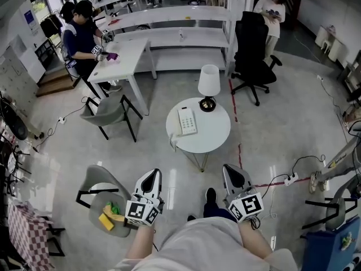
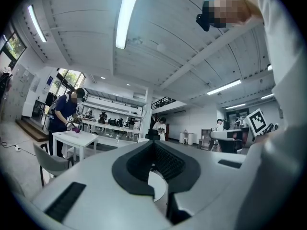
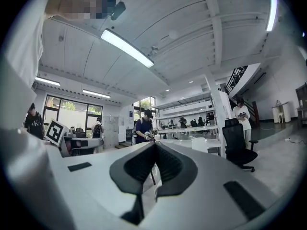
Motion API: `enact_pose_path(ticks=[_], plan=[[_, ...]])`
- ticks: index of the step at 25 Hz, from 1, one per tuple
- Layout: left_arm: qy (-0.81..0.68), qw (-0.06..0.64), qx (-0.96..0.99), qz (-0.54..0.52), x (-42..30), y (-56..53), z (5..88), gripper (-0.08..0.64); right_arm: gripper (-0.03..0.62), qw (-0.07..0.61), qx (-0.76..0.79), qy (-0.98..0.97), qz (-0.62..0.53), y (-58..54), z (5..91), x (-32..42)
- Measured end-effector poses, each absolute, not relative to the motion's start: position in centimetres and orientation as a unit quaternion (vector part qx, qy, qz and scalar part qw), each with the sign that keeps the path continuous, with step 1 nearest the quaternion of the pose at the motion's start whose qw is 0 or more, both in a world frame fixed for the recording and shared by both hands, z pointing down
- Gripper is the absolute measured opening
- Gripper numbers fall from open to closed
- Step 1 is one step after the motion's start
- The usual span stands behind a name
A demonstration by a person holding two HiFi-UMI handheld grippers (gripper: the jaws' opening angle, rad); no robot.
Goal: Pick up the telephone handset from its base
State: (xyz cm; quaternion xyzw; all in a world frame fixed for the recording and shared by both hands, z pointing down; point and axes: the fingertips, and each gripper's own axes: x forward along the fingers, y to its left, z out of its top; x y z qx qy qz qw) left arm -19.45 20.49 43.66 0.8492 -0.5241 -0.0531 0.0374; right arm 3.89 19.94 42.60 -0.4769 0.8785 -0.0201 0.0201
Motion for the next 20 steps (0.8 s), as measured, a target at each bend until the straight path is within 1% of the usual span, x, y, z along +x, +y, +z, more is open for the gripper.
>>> enact_pose_path(ticks=[8,20], plan=[[-0.535,0.038,0.843,-0.047,-20.0,16.0,44.1,0.021,0.008,0.022,-0.467,0.884,-0.03,14.9,43.7,3.3],[-0.561,0.039,0.826,-0.037,-18.3,4.7,43.8,0.021,0.008,0.017,-0.448,0.893,-0.038,2.1,43.8,5.4]])
